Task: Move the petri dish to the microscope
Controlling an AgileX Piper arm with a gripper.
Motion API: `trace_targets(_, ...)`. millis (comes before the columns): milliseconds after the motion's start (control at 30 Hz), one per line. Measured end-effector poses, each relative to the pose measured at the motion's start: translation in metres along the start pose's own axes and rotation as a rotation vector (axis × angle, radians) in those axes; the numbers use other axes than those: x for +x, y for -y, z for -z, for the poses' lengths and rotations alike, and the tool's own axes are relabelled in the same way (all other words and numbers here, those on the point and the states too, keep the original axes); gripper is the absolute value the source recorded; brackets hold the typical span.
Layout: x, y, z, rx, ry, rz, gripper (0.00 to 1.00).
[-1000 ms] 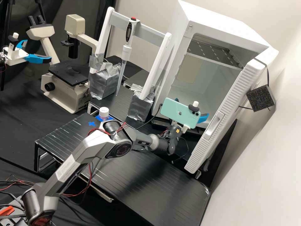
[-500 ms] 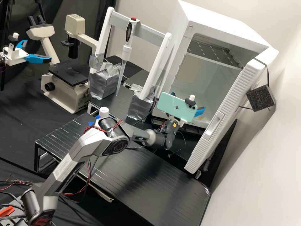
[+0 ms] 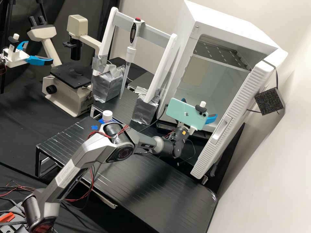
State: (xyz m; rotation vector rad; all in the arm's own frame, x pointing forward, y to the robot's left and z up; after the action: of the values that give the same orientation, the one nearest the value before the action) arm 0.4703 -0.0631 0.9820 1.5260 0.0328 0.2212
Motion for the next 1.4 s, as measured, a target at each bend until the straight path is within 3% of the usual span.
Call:
trace_targets(400, 0.001, 0.017, -0.016, 0.006, 0.033, 0.045, 1.0)
trace_targets(933, 0.003, 0.015, -0.015, 0.001, 0.041, 0.043, 1.0)
trace_targets(967, 0.003, 0.015, -0.015, 0.001, 0.043, 0.043, 0.0)
trace_targets(1400, 0.006, 0.01, -0.014, -0.009, 0.052, 0.035, 0.0)
